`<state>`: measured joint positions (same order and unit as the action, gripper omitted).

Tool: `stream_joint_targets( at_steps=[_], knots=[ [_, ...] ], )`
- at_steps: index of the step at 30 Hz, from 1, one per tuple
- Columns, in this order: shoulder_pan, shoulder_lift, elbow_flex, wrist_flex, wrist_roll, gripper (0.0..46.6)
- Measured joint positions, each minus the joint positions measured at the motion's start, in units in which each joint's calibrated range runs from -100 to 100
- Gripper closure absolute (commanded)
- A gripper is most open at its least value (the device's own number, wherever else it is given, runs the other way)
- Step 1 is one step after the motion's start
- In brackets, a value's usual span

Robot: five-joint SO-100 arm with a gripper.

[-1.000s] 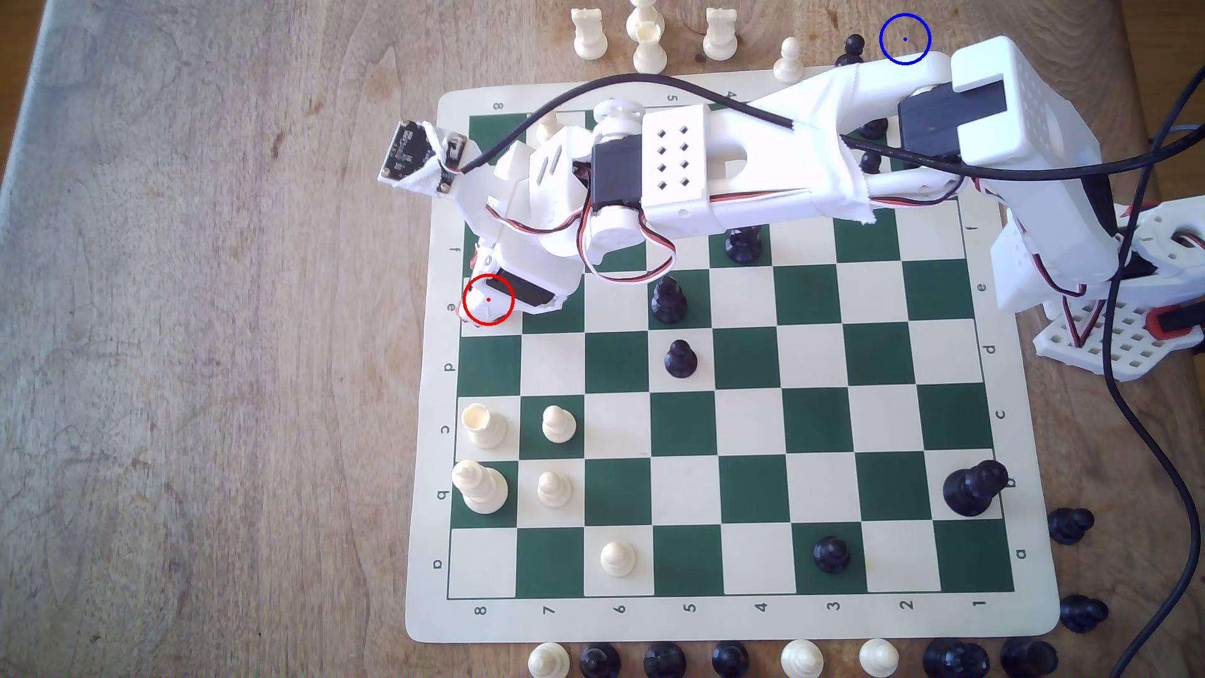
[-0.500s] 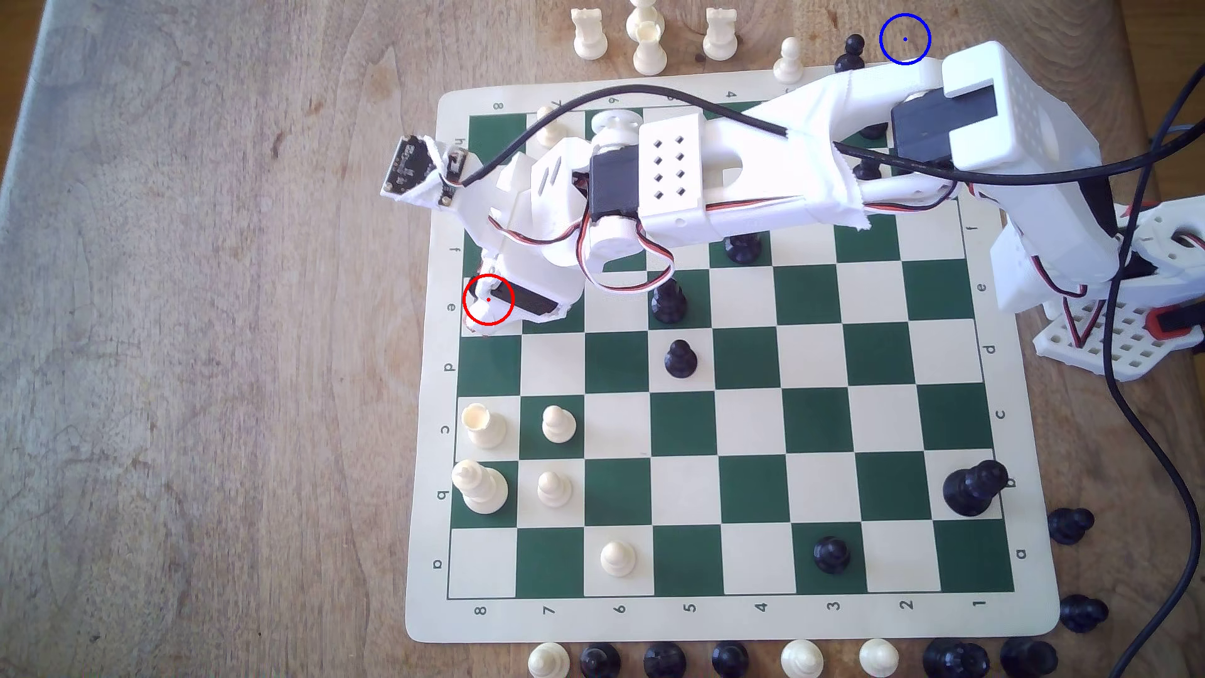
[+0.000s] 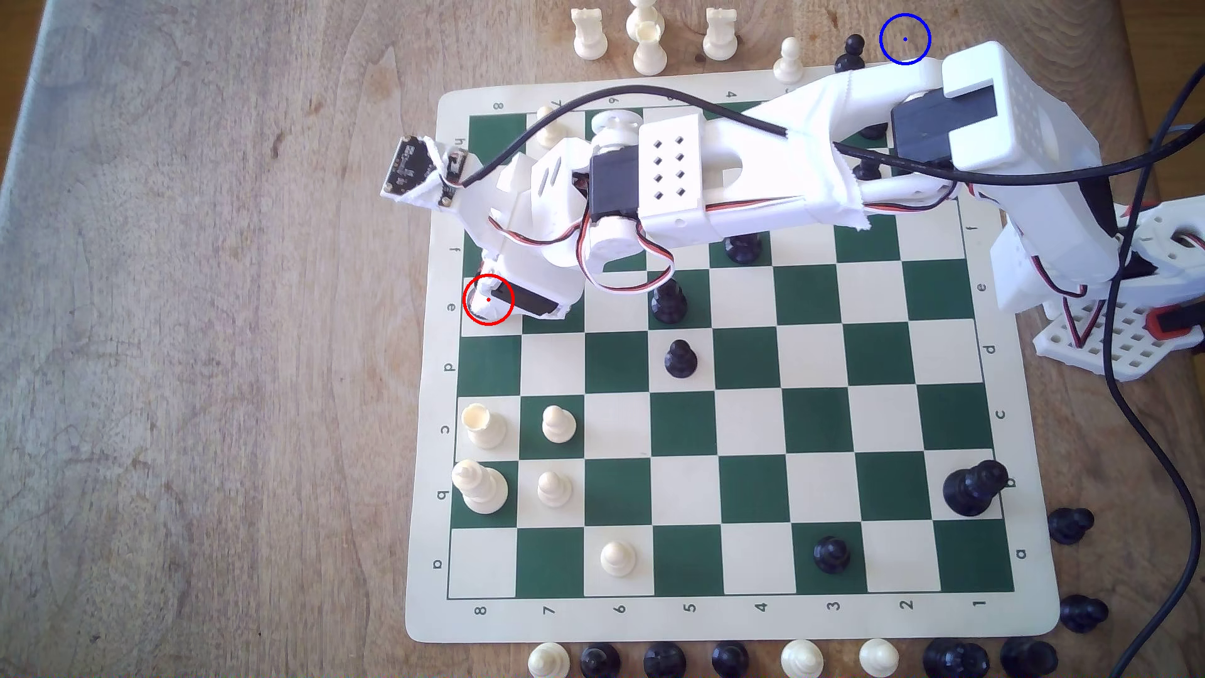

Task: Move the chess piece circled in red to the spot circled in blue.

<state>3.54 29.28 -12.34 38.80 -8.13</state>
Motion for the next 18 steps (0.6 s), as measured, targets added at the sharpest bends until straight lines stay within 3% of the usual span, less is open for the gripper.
stream_joint_targets(
  at_steps=[10, 18],
  knots=[
    [0.0, -2.2, -1.8, 8.0, -0.1, 46.3],
    [6.4, -15.2, -7.8, 23.2, 0.0, 46.3]
  ],
)
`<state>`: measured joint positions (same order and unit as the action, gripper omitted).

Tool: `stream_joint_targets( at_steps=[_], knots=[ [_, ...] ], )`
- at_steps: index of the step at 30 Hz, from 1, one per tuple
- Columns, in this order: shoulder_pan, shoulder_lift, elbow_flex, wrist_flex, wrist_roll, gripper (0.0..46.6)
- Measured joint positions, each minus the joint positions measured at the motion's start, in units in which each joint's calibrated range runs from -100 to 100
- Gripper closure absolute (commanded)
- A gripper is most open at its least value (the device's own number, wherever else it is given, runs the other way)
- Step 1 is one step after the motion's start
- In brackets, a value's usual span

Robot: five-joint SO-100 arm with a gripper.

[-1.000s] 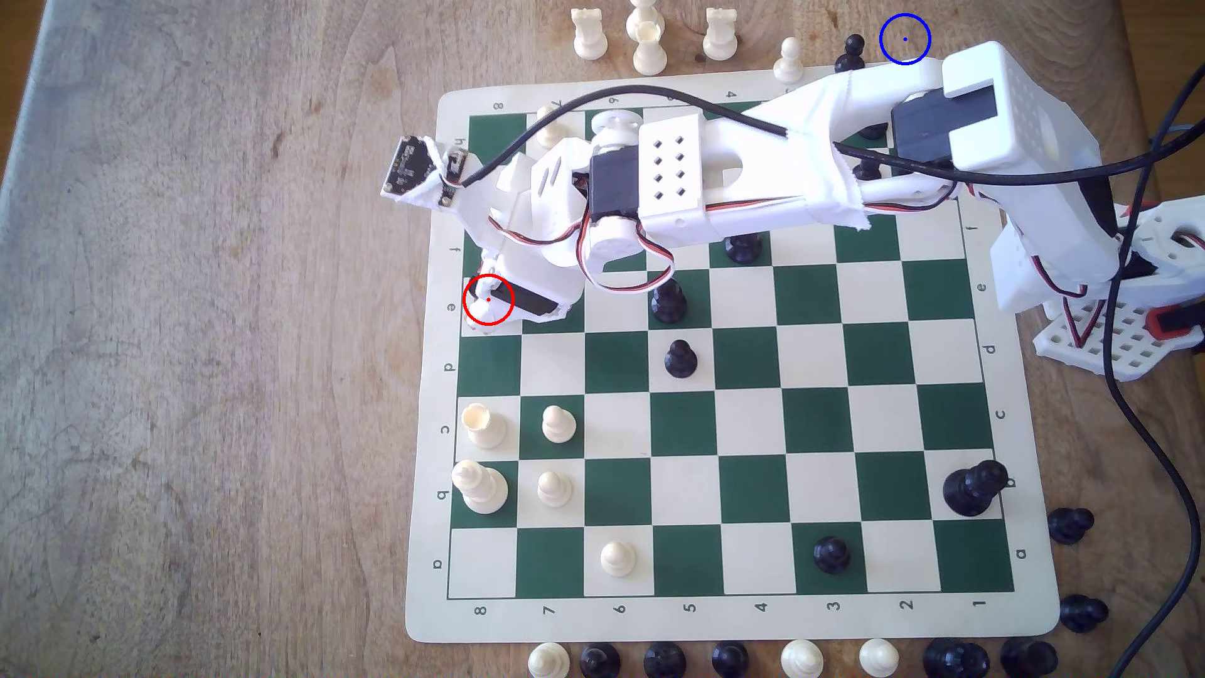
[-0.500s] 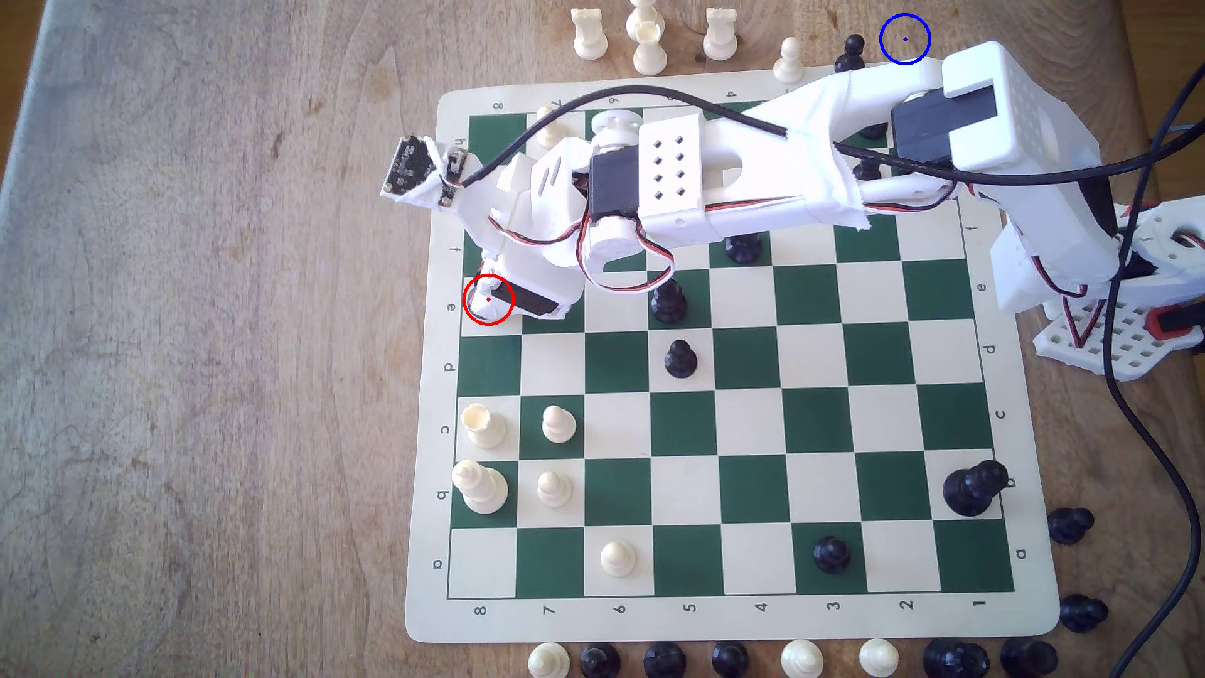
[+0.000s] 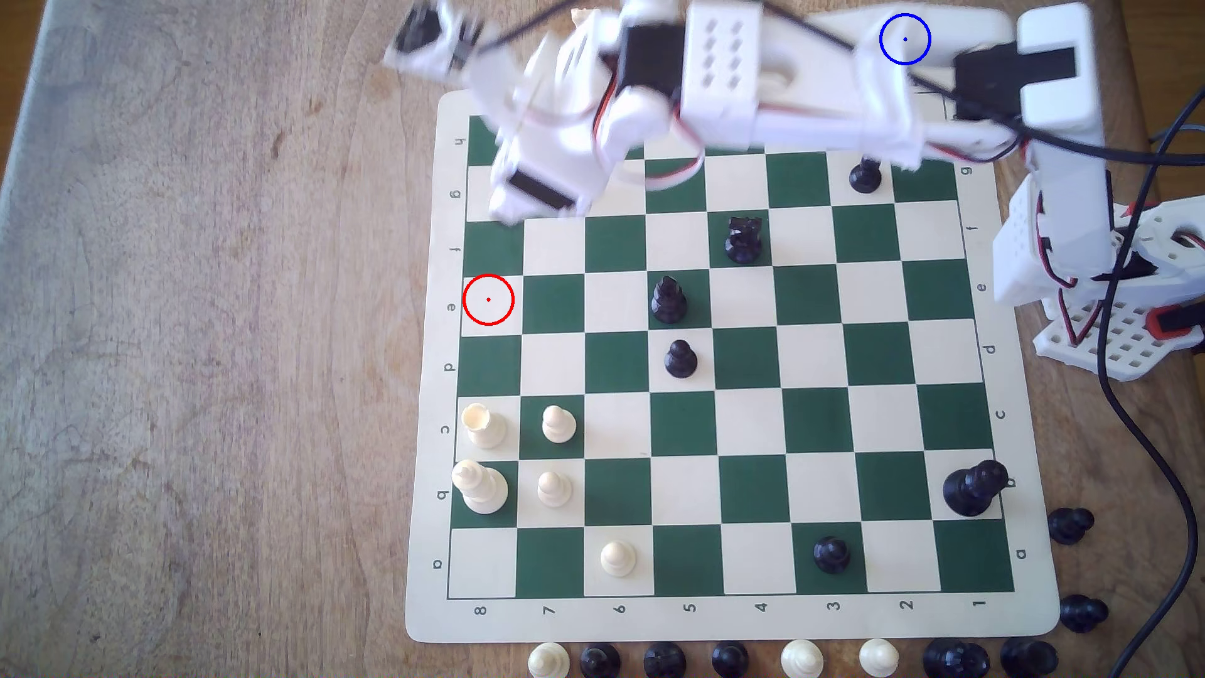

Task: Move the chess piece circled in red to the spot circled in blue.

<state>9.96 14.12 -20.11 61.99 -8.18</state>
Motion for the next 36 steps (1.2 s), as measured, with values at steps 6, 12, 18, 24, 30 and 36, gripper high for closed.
stream_joint_targets(
  at_steps=[6, 12, 18, 24, 30, 36],
  knots=[
    [10.0, -18.3, 10.0, 4.1, 0.0, 46.3],
    [20.7, -28.1, 14.3, 9.2, 0.1, 46.3],
    [30.6, -35.9, 22.2, 10.3, 0.7, 46.3],
    [41.1, -43.6, 39.0, 3.3, 3.2, 46.3],
    [47.3, -46.3, 50.6, -2.9, 5.6, 46.3],
    [48.6, -48.7, 62.4, -8.4, 7.0, 46.3]
  ],
)
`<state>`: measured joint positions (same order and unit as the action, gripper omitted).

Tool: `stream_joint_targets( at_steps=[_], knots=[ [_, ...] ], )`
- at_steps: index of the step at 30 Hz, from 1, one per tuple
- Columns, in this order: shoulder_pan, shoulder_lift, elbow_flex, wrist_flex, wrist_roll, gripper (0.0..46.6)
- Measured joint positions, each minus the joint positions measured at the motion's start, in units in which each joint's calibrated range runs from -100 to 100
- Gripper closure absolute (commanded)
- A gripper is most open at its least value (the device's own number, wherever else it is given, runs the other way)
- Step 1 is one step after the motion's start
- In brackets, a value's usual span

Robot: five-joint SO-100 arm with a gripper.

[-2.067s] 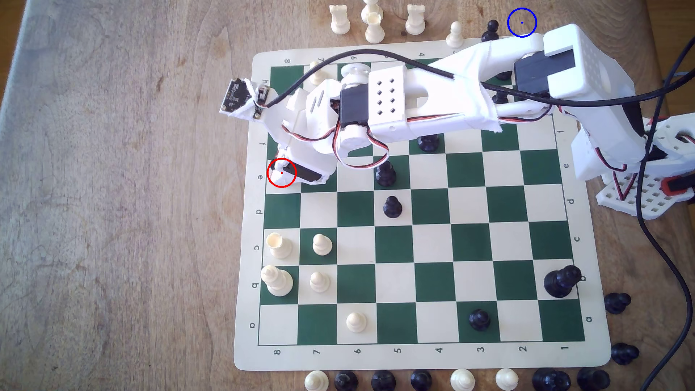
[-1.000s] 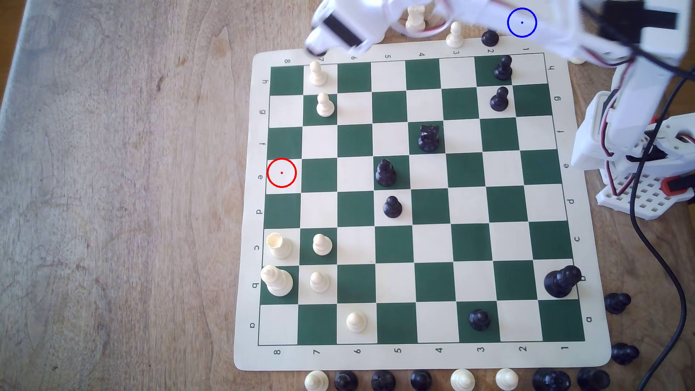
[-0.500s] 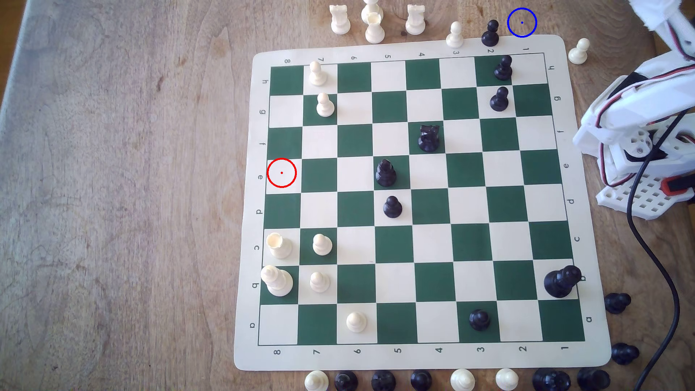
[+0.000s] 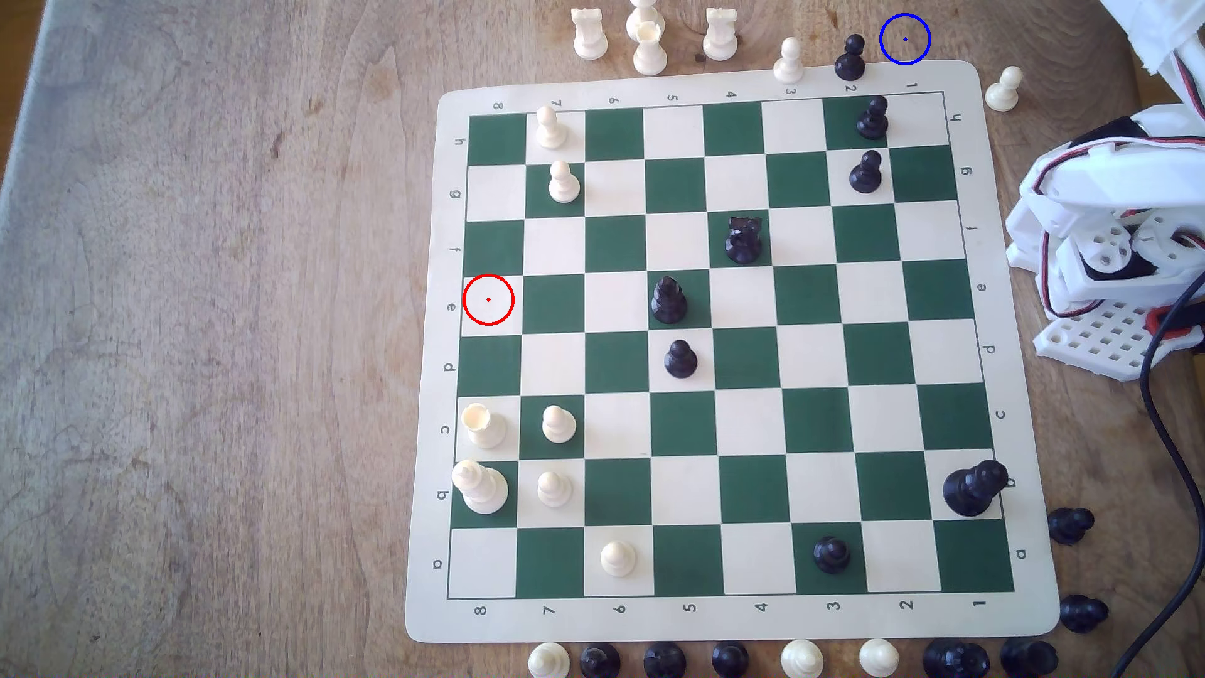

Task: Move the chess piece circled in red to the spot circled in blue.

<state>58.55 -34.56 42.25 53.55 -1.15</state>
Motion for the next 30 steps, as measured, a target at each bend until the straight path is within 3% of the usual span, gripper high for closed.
stream_joint_targets(
  at_steps=[10, 30],
  knots=[
    [1.3, -1.8, 15.2, -8.2, 1.2, 46.3],
    [-0.8, -3.7, 25.4, -13.5, 1.9, 46.3]
  ],
)
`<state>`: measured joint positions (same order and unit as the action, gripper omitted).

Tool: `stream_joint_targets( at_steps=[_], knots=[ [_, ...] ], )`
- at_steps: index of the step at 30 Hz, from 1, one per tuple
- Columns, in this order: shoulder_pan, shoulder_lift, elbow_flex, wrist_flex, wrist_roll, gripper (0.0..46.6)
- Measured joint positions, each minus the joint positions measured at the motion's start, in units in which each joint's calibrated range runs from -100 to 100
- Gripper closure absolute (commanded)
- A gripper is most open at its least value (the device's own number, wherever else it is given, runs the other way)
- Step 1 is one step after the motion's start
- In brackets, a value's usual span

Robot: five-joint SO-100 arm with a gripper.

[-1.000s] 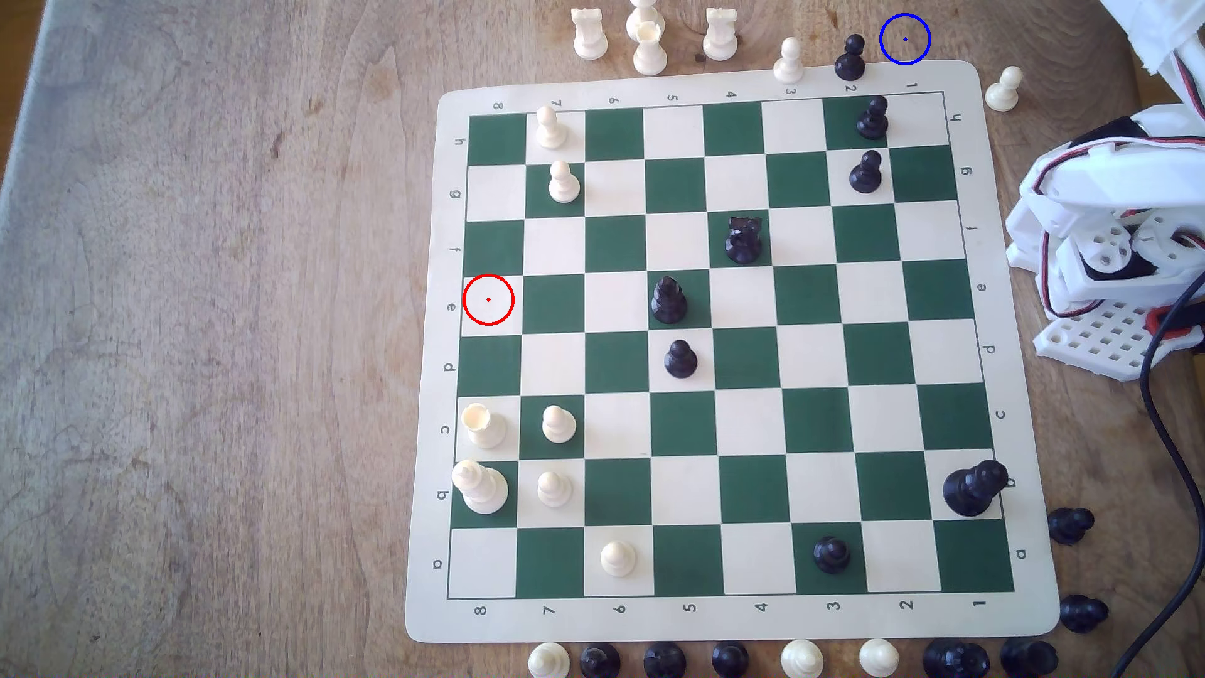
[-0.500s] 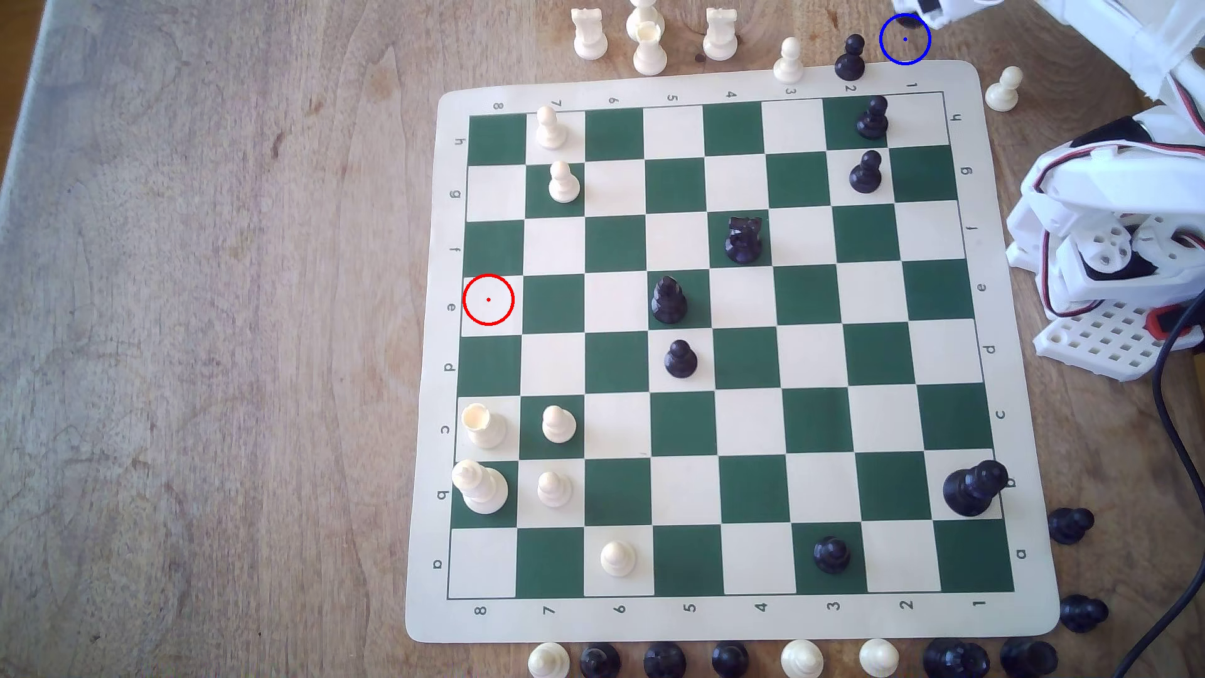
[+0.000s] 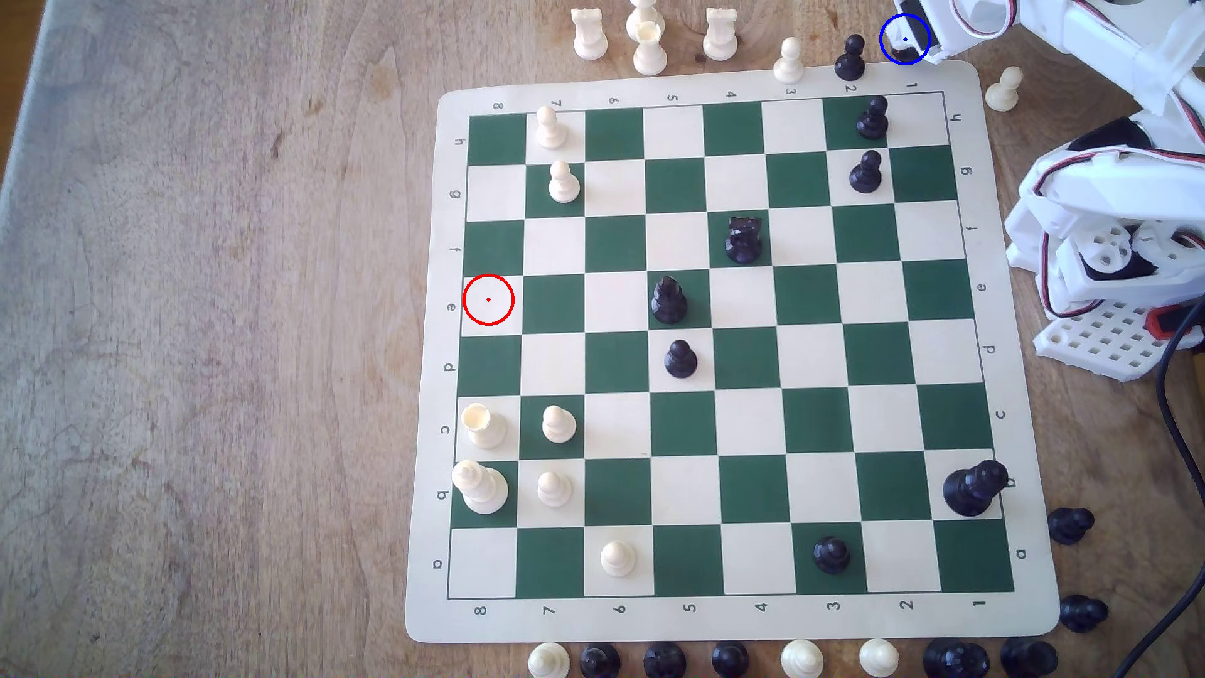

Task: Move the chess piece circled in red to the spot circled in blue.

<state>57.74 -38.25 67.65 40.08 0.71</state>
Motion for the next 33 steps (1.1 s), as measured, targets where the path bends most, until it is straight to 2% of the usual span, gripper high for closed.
stream_joint_targets(
  at_steps=[10, 20, 33],
  knots=[
    [0.1, 0.8, 0.1, -2.7, 0.0, 46.3],
    [0.9, 1.0, 0.1, -1.9, 1.3, 46.3],
    [0.8, 4.6, 0.1, -2.3, 1.3, 46.3]
  ],
)
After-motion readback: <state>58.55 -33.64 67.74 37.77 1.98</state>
